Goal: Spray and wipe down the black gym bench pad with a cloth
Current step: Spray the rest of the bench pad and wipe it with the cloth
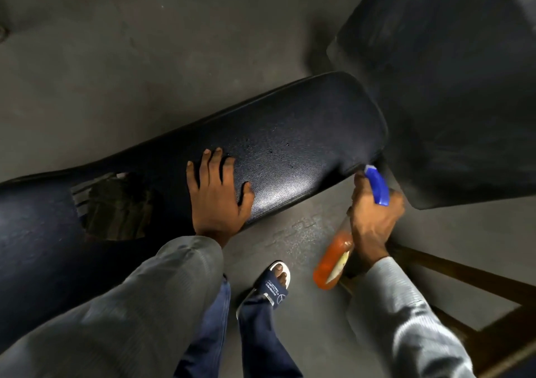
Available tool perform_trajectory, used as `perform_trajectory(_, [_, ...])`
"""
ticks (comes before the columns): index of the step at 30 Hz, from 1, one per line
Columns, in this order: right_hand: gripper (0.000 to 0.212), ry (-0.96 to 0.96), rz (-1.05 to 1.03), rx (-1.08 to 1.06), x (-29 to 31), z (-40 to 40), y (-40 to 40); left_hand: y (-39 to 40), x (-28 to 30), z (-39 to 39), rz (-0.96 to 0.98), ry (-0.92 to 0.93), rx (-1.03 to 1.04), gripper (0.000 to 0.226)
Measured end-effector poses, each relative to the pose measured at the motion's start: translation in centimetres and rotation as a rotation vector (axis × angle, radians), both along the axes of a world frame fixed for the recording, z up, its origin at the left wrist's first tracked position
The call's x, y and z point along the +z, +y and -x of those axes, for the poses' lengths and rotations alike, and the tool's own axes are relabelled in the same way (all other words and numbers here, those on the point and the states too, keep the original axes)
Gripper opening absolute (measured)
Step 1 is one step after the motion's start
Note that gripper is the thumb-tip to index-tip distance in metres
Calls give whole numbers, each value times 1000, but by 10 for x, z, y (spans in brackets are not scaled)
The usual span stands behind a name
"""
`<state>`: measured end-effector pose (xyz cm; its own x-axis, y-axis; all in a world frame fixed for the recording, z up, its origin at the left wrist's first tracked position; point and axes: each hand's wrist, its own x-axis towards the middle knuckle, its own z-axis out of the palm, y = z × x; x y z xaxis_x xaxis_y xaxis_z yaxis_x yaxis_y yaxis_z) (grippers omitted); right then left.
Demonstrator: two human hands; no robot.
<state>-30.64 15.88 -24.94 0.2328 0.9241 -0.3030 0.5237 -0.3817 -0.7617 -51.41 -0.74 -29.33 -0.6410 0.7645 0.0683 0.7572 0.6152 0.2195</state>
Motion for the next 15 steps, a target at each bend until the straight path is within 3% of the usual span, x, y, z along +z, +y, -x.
perform_trajectory(9, [51, -9, 43, 235, 5, 8, -69, 1, 1, 0, 8, 23, 2, 62])
perform_trajectory(15, [52, 121, 74, 393, -1, 23, -113, 0, 6, 1, 43, 1, 3, 64])
